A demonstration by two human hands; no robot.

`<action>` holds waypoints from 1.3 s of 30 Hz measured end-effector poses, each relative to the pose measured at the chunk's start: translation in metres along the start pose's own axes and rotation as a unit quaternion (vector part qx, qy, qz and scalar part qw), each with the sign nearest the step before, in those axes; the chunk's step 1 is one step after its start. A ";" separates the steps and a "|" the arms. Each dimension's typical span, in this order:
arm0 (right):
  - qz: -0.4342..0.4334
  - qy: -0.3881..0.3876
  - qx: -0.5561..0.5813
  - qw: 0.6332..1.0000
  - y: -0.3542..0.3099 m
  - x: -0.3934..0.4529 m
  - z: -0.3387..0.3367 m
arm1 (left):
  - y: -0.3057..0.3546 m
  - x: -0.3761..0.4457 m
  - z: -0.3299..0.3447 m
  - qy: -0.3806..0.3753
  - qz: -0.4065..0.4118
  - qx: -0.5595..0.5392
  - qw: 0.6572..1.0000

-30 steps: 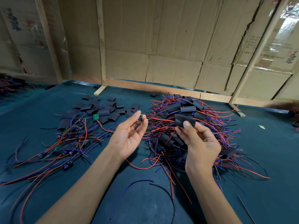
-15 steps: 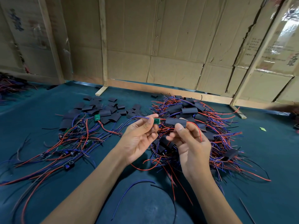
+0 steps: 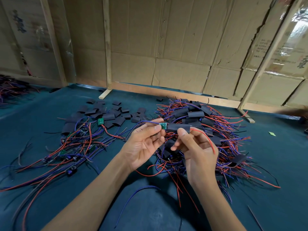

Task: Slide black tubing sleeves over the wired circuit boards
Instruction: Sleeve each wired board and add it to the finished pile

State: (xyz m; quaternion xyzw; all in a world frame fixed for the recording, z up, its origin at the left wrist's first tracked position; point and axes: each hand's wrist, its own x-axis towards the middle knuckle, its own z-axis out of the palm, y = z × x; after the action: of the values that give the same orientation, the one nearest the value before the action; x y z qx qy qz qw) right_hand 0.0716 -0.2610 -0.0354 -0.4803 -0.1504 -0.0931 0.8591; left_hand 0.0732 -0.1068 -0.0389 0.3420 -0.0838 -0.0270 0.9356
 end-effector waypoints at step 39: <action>0.132 0.033 0.055 0.989 -0.006 0.004 -0.001 | -0.010 -0.015 0.015 0.025 0.283 0.493 0.822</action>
State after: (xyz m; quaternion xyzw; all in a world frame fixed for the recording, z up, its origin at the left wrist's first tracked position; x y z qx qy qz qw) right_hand 0.0740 -0.2650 -0.0292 -0.4450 -0.0617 0.0134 0.8933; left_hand 0.0564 -0.1222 -0.0362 0.7194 -0.1557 0.2921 0.6106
